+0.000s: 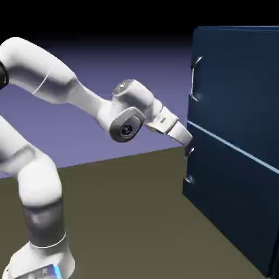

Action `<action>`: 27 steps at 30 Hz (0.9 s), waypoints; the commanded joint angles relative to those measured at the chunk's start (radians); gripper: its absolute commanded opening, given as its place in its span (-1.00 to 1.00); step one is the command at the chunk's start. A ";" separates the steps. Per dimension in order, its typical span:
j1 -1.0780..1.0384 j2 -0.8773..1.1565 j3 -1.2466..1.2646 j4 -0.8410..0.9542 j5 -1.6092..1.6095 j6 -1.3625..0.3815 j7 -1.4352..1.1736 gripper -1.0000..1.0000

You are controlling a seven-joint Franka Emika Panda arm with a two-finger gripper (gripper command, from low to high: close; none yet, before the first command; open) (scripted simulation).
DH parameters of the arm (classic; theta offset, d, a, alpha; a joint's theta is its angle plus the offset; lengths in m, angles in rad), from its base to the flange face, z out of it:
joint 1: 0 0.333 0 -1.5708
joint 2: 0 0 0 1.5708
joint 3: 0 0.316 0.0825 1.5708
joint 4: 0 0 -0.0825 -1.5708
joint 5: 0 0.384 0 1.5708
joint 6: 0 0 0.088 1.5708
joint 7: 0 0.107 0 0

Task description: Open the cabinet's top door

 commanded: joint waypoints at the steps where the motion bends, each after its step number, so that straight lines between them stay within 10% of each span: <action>1: -0.015 -0.005 0.017 0.010 0.044 0.000 -0.031 0.00; 27: -0.411 -0.127 0.456 0.275 1.174 -0.001 -0.844 0.00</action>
